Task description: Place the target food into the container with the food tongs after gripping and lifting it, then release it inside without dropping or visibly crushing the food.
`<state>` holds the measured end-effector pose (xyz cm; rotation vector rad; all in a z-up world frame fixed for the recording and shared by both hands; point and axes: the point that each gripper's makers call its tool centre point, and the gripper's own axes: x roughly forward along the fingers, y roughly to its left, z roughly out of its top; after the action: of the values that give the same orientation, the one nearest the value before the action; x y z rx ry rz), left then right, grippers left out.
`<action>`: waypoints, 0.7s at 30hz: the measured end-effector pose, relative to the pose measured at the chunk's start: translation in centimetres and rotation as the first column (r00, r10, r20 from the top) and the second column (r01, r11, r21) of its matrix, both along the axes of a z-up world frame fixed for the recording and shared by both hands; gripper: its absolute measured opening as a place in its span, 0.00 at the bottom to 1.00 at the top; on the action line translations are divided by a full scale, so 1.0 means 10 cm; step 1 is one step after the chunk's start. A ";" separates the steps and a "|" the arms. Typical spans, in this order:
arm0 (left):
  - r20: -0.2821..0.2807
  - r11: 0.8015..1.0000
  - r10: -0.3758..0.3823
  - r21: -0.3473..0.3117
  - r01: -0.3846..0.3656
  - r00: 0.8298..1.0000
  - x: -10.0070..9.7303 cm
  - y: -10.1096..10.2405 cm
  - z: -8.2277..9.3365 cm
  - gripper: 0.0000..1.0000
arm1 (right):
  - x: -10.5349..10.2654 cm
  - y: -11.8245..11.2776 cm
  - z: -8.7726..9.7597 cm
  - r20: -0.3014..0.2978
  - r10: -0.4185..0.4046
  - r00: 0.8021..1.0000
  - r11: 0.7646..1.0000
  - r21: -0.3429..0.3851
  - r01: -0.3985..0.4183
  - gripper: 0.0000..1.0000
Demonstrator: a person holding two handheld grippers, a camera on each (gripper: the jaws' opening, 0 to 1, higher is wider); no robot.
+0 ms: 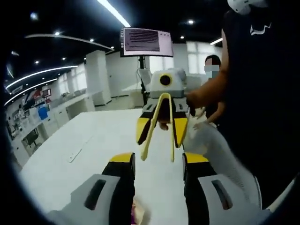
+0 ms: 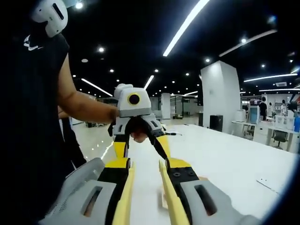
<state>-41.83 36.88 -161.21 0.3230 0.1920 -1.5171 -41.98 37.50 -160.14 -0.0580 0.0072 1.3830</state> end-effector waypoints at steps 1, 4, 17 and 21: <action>0.002 1.000 -0.005 0.002 0.005 1.000 -0.01 -0.01 0.00 0.32 | 0.00 0.01 0.00 0.000 0.002 1.000 1.000 0.000 -0.002 0.28; 0.043 0.999 0.003 0.046 -0.005 0.999 0.03 0.00 -0.07 0.32 | -0.01 0.03 0.00 -0.002 0.005 1.000 1.000 0.001 -0.005 0.28; 0.063 0.999 -0.002 0.042 -0.001 0.998 0.01 -0.02 -0.03 0.10 | 0.00 0.01 -0.05 -0.029 0.010 1.000 1.000 -0.020 -0.010 0.22; 0.074 0.998 0.005 0.061 -0.010 0.997 0.04 -0.02 -0.04 0.02 | 0.02 0.01 -0.05 -0.044 0.005 0.999 1.000 -0.023 -0.006 0.21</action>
<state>-41.46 36.69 -161.58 0.4255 0.1813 -1.4914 -41.81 37.62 -160.63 -0.0474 0.0600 1.3900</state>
